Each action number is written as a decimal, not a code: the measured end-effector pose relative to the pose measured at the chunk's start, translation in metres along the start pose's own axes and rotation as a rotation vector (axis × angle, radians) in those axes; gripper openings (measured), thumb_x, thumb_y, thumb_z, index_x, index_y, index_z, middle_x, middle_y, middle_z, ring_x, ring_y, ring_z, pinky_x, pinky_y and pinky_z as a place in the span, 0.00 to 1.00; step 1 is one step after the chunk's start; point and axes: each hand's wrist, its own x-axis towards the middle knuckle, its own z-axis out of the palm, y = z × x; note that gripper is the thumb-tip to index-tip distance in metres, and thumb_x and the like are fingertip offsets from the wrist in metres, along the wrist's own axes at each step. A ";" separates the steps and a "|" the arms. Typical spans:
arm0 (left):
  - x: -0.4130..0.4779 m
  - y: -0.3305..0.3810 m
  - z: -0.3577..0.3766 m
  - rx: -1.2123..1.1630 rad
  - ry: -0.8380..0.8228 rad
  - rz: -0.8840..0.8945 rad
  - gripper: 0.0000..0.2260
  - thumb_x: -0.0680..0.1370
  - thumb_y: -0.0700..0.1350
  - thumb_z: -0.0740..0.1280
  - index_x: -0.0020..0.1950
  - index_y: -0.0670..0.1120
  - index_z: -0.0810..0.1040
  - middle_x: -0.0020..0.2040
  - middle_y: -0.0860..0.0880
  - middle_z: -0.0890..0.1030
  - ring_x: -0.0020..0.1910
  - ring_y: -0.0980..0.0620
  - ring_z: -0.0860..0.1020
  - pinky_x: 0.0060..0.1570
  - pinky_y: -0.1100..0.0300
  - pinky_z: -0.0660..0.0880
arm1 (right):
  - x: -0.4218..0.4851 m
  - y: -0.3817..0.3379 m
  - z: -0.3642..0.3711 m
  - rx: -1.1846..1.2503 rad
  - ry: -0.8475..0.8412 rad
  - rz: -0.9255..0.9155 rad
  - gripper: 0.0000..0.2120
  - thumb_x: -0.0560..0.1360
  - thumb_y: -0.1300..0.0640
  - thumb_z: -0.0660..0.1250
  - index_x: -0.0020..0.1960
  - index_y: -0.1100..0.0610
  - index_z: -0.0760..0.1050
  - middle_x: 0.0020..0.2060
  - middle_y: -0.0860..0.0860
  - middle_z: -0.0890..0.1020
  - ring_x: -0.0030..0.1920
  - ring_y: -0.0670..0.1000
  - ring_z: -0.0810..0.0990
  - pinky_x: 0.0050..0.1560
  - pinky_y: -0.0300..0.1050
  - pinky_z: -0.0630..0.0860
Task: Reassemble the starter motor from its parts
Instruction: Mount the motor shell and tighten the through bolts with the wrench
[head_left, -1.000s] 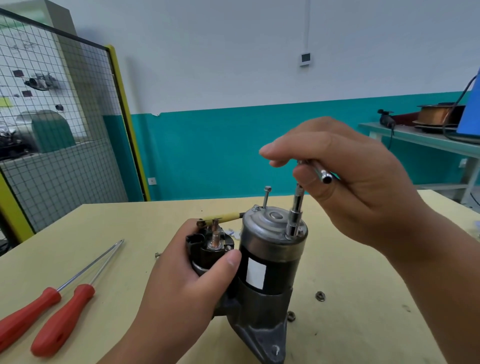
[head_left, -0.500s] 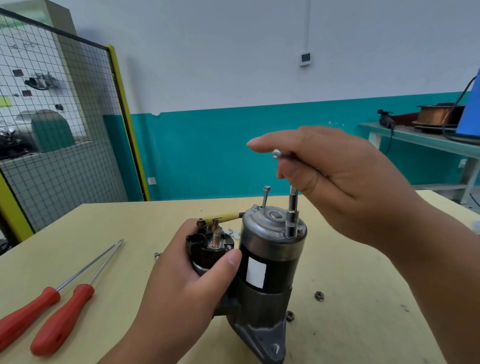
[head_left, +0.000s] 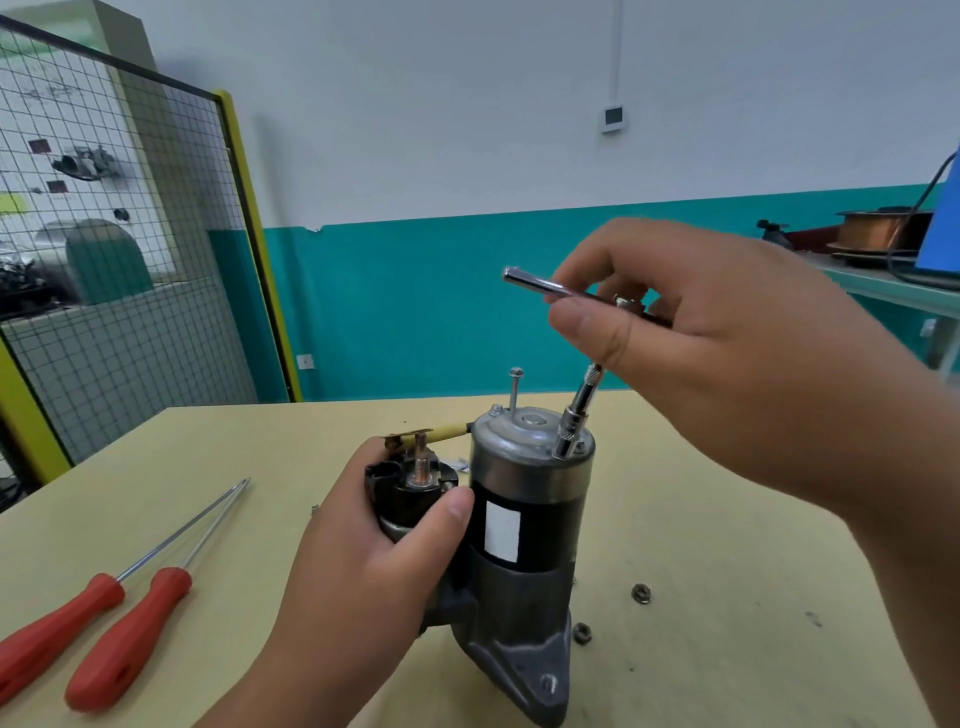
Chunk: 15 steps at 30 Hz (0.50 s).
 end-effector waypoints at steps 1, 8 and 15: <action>0.000 0.000 0.000 0.006 0.003 0.001 0.18 0.65 0.68 0.65 0.52 0.66 0.79 0.44 0.62 0.86 0.45 0.62 0.83 0.41 0.56 0.74 | 0.000 -0.001 -0.001 -0.003 -0.026 0.006 0.16 0.79 0.33 0.56 0.52 0.42 0.76 0.42 0.34 0.79 0.42 0.38 0.77 0.33 0.33 0.66; -0.001 0.002 0.001 0.064 0.027 -0.014 0.15 0.68 0.67 0.67 0.52 0.67 0.77 0.43 0.63 0.85 0.41 0.62 0.83 0.37 0.56 0.75 | -0.001 -0.008 -0.004 -0.014 -0.083 0.117 0.21 0.77 0.37 0.49 0.61 0.39 0.75 0.44 0.40 0.81 0.45 0.43 0.77 0.42 0.46 0.74; -0.004 0.003 0.005 0.116 0.025 -0.014 0.10 0.74 0.65 0.71 0.53 0.71 0.75 0.44 0.68 0.84 0.41 0.65 0.83 0.33 0.64 0.76 | -0.003 -0.009 -0.005 -0.147 -0.082 0.117 0.16 0.84 0.45 0.55 0.69 0.32 0.66 0.49 0.40 0.82 0.44 0.46 0.80 0.40 0.48 0.74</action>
